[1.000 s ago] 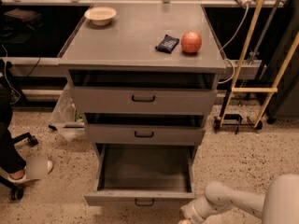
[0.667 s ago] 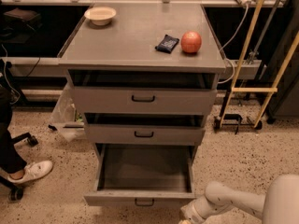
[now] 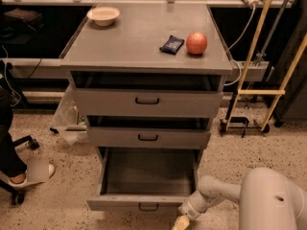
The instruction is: Close bottom drawer
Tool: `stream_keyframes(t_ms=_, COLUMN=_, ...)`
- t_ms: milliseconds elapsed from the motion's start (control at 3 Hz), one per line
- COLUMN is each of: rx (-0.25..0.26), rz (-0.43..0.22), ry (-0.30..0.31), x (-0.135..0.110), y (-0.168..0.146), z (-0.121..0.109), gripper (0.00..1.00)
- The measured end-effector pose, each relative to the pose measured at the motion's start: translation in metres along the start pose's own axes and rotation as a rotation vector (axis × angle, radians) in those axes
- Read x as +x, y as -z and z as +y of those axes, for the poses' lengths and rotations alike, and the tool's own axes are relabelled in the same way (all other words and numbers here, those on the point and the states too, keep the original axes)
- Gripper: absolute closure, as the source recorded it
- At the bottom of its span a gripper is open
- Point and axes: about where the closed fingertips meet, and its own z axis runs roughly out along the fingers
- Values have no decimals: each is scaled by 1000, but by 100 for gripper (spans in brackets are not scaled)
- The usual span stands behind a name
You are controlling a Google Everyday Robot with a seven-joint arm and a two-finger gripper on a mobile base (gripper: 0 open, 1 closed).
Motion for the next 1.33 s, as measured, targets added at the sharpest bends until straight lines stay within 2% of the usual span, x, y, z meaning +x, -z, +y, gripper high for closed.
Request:
stream_keyframes(t_ms=333, rx=15, rz=-6, ry=17, x=-13, y=1, z=-12, gripper=0)
stream_keyframes(t_ms=667, rx=86, rz=-95, ry=87, x=-52, y=20, z=-29, gripper=0)
stream_keyframes(t_ms=1000, rx=134, rz=-188, ry=170, x=-97, y=35, z=-37, gripper=0)
stream_keyframes(t_ms=1333, rx=140, rz=-235, ry=219, x=-142, y=33, z=-57, gripper=0)
